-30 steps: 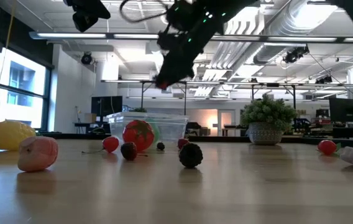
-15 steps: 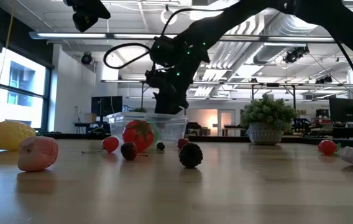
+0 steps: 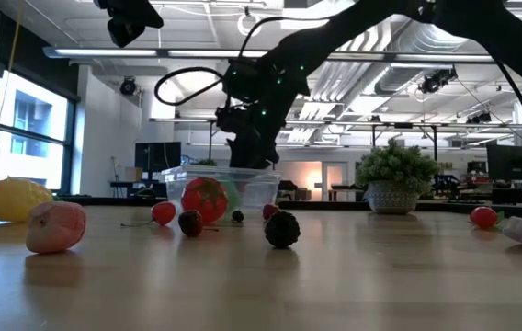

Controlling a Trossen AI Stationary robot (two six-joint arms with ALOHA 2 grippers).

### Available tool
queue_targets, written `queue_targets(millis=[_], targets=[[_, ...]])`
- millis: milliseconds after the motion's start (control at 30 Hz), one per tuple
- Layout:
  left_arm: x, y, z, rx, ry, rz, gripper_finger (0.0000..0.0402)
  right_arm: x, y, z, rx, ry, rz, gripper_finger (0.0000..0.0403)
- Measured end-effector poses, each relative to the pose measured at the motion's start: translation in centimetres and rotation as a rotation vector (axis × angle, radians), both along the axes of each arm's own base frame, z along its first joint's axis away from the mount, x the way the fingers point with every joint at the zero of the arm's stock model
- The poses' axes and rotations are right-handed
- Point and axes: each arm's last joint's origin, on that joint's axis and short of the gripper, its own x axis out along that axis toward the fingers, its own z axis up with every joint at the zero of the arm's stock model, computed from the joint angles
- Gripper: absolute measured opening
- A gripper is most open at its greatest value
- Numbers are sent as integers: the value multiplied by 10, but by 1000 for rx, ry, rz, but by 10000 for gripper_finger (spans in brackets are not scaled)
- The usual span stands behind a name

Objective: Pick and placing Produce into tupperware
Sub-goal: Put the bottom red strawberry into the transparent bin, then put the right red tomato into the transparent bin

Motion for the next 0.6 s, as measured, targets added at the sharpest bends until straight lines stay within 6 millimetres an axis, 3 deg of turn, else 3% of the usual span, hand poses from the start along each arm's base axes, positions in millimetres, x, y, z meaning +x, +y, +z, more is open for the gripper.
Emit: queue_targets(millis=[433, 600], targets=[[0, 0, 0, 0, 0, 0, 1, 2, 0, 2, 8, -33, 14, 198], [0, 0, 0, 0, 0, 0, 1, -6, 2, 32, 5, -74, 6, 196]])
